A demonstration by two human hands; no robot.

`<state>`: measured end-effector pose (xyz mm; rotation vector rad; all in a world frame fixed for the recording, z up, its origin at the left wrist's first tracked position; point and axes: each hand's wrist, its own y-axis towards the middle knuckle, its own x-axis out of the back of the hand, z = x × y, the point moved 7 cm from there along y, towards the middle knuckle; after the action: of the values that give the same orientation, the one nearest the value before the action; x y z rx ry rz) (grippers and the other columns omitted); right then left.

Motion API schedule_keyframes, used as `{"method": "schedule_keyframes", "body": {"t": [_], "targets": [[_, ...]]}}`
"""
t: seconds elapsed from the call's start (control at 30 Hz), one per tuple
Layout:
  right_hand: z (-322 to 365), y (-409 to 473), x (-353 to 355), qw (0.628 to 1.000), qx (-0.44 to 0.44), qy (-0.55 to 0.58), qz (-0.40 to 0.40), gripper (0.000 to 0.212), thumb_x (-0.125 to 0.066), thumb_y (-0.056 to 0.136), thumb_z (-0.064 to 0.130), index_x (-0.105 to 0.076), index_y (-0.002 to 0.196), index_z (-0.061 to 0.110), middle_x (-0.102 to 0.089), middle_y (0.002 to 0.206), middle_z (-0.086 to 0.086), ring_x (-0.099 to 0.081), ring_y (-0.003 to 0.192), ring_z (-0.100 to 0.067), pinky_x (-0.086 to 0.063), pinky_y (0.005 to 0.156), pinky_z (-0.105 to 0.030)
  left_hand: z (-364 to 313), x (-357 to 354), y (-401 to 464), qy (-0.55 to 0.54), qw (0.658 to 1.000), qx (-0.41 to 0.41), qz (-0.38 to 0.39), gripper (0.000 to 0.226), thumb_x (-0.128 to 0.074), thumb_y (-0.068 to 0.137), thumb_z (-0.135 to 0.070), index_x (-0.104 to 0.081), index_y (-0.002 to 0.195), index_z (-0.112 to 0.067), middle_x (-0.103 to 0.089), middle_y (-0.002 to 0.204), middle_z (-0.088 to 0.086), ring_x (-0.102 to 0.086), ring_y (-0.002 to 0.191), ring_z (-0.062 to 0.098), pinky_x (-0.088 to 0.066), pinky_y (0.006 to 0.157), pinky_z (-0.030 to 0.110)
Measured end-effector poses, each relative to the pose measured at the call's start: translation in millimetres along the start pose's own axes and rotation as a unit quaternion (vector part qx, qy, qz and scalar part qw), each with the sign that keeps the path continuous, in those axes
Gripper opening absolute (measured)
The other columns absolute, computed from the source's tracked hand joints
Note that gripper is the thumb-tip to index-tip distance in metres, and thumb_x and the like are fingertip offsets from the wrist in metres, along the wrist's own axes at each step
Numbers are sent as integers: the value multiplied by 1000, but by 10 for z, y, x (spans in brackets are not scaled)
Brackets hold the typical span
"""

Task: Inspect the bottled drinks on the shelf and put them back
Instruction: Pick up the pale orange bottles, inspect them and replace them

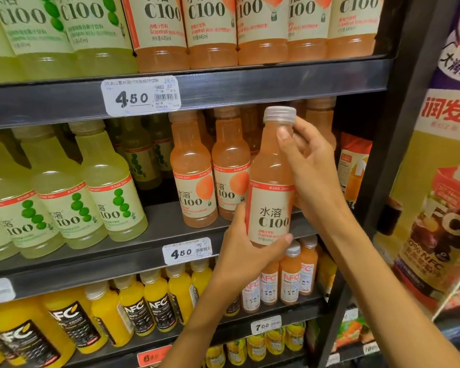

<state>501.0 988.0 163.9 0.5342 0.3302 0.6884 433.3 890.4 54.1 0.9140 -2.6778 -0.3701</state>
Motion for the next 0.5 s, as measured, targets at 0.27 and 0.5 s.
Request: {"method": "schedule_keyframes", "body": {"t": [0.27,0.5], "targets": [[-202,-64,-179,957,-149,212,129,45,-65,82,31,-55,122,15,-70,104,-7,-69,100,-22,-57,79,-34,-124,120,-347,-87,986,62,127,61,-72,54,-41,-58,111,-24,-74,100,-4,-70,91,10,-53,71,18],[-148,-188,-406,898,-181,349,196,18,-65,85,21,-55,99,15,-60,70,1,-61,62,-13,-54,67,-30,-94,117,-536,-197,960,87,176,67,-79,70,-27,-47,130,-26,-68,120,0,-64,112,18,-52,86,25]]}}
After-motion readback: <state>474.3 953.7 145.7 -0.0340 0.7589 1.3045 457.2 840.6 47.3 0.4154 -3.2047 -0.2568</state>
